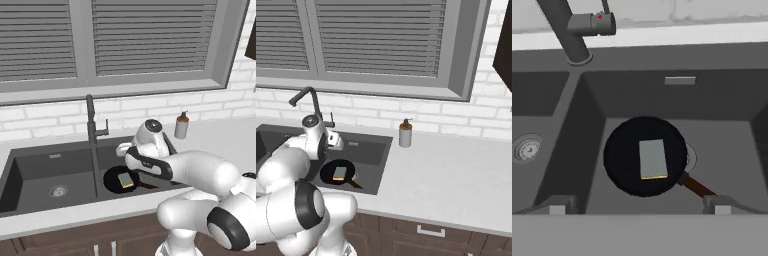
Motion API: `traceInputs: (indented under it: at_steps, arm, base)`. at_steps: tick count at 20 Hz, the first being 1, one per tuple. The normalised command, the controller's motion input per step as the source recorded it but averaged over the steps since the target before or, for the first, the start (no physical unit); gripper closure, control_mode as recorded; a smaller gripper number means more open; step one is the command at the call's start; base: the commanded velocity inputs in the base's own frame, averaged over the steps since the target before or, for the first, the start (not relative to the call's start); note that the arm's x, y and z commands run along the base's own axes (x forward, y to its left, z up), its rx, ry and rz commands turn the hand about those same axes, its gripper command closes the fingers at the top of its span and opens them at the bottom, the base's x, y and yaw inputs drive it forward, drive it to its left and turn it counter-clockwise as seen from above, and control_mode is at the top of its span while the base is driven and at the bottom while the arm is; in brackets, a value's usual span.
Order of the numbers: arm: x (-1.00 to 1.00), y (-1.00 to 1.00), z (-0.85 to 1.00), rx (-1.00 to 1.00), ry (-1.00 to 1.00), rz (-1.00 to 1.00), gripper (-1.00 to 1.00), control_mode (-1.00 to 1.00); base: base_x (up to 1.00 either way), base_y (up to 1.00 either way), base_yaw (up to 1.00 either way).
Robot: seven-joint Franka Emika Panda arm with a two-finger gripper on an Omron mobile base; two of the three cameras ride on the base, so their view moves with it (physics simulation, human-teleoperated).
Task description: Pick the pan and sponge and place them into the sink. Then turn on the water.
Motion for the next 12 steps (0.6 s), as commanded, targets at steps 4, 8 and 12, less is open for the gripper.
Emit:
traceInputs:
  at_steps: [4,8,12]
  arm:
    - [-0.09,0.00,0.44,0.00,-0.24,0.00,-1.00,-1.00]
    - [-0.06,0.00,0.31,0.00,-0.38,0.00,-1.00,-1.00]
    - [0.00,0.00,0.29,0.00,-0.38,0.00,-1.00,-1.00]
  base:
    - [0.00,0.00,0.00]
    - [0.00,0.00,0.00]
    - [0.00,0.00,0.00]
